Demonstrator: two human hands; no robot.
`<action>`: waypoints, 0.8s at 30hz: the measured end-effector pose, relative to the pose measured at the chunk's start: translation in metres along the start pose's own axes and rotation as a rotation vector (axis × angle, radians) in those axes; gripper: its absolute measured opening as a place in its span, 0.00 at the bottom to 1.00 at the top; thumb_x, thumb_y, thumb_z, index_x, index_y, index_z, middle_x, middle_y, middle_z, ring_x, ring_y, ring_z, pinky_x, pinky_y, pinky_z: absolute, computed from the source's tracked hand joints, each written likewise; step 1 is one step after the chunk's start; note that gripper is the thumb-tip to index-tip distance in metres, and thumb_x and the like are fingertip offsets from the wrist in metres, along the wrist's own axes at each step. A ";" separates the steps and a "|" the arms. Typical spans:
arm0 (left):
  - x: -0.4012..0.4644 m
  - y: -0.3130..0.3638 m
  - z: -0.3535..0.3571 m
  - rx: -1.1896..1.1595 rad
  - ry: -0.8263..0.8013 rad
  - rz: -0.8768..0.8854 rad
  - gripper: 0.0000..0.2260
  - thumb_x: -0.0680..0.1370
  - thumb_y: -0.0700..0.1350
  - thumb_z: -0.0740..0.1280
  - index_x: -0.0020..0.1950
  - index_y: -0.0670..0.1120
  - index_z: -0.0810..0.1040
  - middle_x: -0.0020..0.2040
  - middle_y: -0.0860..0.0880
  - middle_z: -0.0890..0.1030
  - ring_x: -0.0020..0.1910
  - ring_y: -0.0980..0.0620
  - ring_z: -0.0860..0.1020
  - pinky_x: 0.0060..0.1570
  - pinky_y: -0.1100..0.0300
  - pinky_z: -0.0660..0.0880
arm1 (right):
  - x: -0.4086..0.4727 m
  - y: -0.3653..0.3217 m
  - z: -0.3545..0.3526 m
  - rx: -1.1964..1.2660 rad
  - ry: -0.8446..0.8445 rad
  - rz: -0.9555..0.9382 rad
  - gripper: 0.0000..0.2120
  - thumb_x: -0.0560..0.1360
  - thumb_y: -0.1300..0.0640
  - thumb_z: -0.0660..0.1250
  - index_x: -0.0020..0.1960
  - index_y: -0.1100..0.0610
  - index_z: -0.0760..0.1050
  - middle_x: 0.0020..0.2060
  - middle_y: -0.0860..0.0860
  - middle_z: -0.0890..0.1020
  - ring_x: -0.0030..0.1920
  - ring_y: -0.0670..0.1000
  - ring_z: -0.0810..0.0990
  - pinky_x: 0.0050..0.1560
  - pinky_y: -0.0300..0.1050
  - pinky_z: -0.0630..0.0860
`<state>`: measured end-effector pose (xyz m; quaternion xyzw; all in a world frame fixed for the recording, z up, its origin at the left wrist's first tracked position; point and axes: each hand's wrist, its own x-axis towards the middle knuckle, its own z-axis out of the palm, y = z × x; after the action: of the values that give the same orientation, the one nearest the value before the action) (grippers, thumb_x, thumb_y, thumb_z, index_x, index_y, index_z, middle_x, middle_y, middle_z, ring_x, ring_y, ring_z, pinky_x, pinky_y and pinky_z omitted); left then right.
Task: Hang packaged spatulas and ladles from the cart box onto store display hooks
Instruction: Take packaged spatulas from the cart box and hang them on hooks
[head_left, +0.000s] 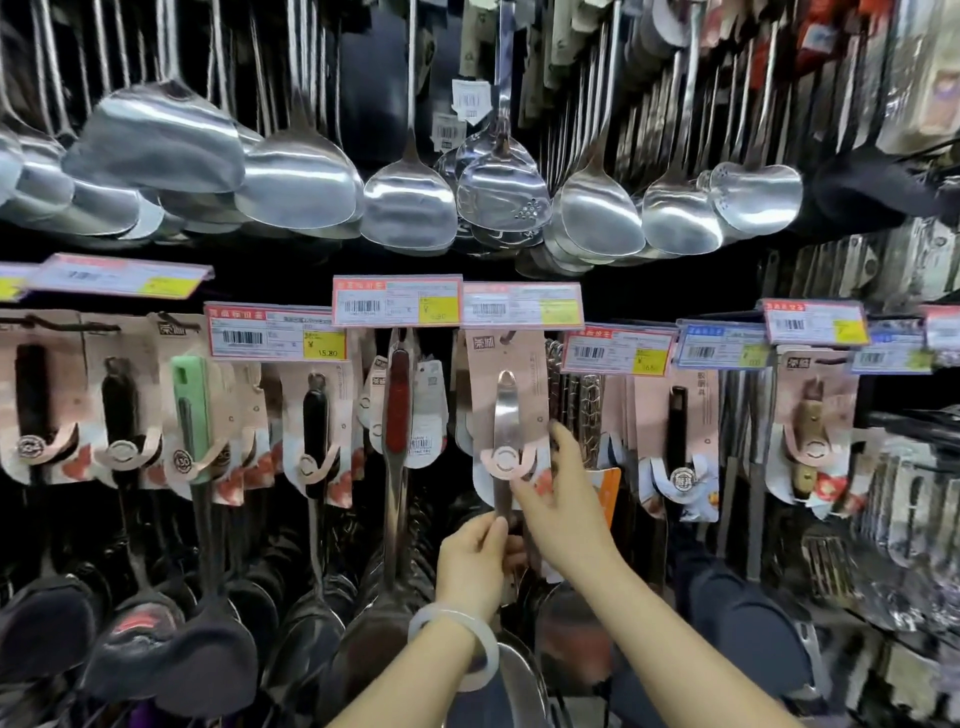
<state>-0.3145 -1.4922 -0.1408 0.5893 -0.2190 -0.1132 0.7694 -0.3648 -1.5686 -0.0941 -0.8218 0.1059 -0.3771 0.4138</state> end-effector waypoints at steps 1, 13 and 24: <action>0.003 -0.002 0.000 0.008 0.007 0.020 0.12 0.79 0.36 0.59 0.38 0.40 0.76 0.32 0.44 0.77 0.28 0.55 0.77 0.31 0.60 0.77 | -0.003 0.002 0.000 -0.093 -0.020 -0.047 0.31 0.77 0.59 0.62 0.74 0.46 0.52 0.63 0.47 0.67 0.59 0.43 0.68 0.64 0.40 0.68; 0.041 -0.021 0.002 0.057 0.052 0.022 0.12 0.77 0.40 0.63 0.36 0.45 0.80 0.33 0.42 0.78 0.33 0.49 0.73 0.33 0.57 0.71 | 0.041 0.004 0.011 -0.796 -0.223 -0.323 0.21 0.81 0.51 0.52 0.72 0.52 0.61 0.77 0.52 0.45 0.76 0.56 0.46 0.72 0.54 0.57; 0.086 -0.029 -0.001 0.188 0.144 0.032 0.09 0.76 0.37 0.62 0.40 0.45 0.79 0.37 0.42 0.79 0.36 0.48 0.74 0.39 0.56 0.71 | 0.079 0.003 0.013 -0.904 -0.342 -0.247 0.30 0.78 0.59 0.54 0.77 0.52 0.47 0.77 0.49 0.46 0.77 0.53 0.48 0.75 0.53 0.49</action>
<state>-0.2356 -1.5369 -0.1516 0.6619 -0.1819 -0.0373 0.7262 -0.3005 -1.6010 -0.0592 -0.9755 0.0914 -0.1993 -0.0200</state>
